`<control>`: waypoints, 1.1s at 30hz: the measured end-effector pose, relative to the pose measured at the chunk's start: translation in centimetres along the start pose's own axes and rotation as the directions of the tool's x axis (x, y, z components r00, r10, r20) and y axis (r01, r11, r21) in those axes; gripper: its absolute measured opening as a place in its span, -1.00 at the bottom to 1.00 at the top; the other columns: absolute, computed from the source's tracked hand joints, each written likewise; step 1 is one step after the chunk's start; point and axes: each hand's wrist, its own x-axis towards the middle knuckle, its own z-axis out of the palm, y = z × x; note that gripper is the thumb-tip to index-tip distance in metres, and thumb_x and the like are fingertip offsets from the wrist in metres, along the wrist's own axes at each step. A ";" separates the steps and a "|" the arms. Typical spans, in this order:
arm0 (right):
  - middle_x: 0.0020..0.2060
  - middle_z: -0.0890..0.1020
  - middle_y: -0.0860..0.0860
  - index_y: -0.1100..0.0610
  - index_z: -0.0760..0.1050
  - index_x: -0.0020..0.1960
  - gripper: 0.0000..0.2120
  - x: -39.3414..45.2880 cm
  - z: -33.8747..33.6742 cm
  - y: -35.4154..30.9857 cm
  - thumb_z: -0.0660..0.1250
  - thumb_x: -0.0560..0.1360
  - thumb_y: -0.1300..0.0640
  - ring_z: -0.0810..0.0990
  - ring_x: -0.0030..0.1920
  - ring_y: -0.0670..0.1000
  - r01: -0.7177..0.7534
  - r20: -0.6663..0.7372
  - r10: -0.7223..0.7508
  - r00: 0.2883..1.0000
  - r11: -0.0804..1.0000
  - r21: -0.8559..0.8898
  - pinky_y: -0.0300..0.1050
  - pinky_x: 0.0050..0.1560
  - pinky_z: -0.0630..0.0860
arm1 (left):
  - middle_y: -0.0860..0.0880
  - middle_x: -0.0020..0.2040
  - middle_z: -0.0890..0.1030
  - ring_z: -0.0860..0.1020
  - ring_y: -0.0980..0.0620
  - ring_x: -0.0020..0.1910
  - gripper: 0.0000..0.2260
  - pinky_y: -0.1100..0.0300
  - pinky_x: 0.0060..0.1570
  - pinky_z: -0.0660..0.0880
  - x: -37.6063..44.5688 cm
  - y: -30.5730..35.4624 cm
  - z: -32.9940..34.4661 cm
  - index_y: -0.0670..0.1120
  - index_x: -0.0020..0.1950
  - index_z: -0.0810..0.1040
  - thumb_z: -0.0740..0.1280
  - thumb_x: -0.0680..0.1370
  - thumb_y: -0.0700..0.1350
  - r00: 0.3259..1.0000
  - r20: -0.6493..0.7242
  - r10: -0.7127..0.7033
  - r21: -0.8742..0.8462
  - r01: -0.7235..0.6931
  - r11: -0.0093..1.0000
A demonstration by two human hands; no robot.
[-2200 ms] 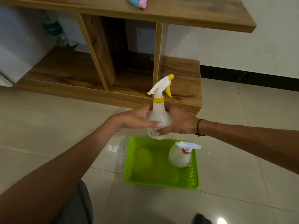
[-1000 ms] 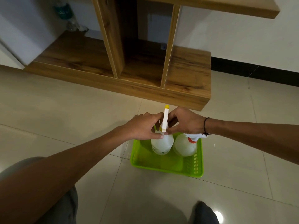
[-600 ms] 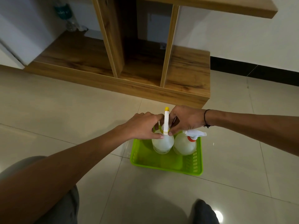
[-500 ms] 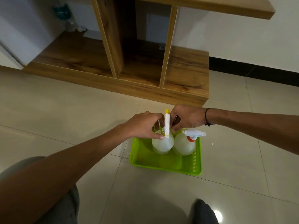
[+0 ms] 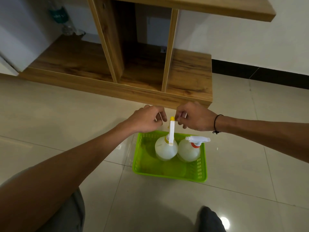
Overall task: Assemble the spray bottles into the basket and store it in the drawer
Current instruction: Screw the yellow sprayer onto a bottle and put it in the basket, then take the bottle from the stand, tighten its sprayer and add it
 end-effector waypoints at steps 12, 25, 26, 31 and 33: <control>-0.28 0.72 -0.03 0.11 0.62 -0.04 -0.94 0.5 -3.6 -2.6 0.39 0.59 0.17 0.72 -0.32 -0.06 0.062 -0.347 -0.040 0.937 0.997 0.054 0.03 -0.15 0.70 | 0.09 -0.20 0.73 0.73 0.09 -0.18 -0.91 -0.15 -0.01 0.70 1.5 1.7 -3.9 0.17 -0.04 0.61 0.39 0.50 -0.03 0.949 -0.317 -0.008 -0.295 -0.091 0.951; -0.24 0.64 -0.12 0.02 0.57 -0.05 -0.90 1.4 -9.9 -5.8 0.39 0.61 0.03 0.62 -0.21 -0.14 0.215 -0.571 -0.212 0.793 0.975 -0.062 -0.07 -0.14 0.66 | 0.18 -0.20 0.68 0.68 0.26 -0.19 -0.87 0.25 -0.15 0.66 2.0 6.0 -10.8 0.13 0.06 0.61 0.51 0.57 0.02 0.813 -0.573 0.102 -0.133 -0.215 0.967; -0.24 0.64 -0.11 0.04 0.58 -0.04 -0.90 1.3 -10.5 -5.9 0.39 0.61 0.03 0.62 -0.21 -0.13 0.222 -0.585 -0.212 0.783 0.973 -0.055 -0.05 -0.15 0.66 | 0.18 -0.21 0.68 0.68 0.25 -0.20 -0.87 0.24 -0.14 0.67 2.0 6.5 -11.5 0.12 0.06 0.61 0.51 0.57 0.02 0.801 -0.590 0.104 -0.132 -0.223 0.966; -0.27 0.66 -0.07 0.07 0.59 -0.03 -0.91 0.8 -12.7 -6.3 0.40 0.62 0.07 0.65 -0.30 -0.08 0.241 -0.631 -0.205 0.748 0.970 -0.030 0.03 -0.21 0.69 | 0.16 -0.21 0.70 0.70 0.22 -0.21 -0.88 0.11 -0.10 0.72 2.4 8.6 -14.0 0.09 0.05 0.63 0.51 0.57 0.02 0.751 -0.649 0.123 -0.104 -0.249 0.963; -0.29 0.66 -0.06 0.08 0.59 -0.04 -0.91 0.9 -13.4 -6.7 0.39 0.62 0.07 0.65 -0.31 -0.09 0.258 -0.644 -0.221 0.733 0.965 -0.037 -0.01 -0.22 0.67 | 0.17 -0.19 0.70 0.69 0.24 -0.19 -0.88 0.12 -0.08 0.72 2.6 9.1 -14.8 0.08 0.05 0.62 0.51 0.57 0.01 0.724 -0.678 0.127 -0.092 -0.255 0.963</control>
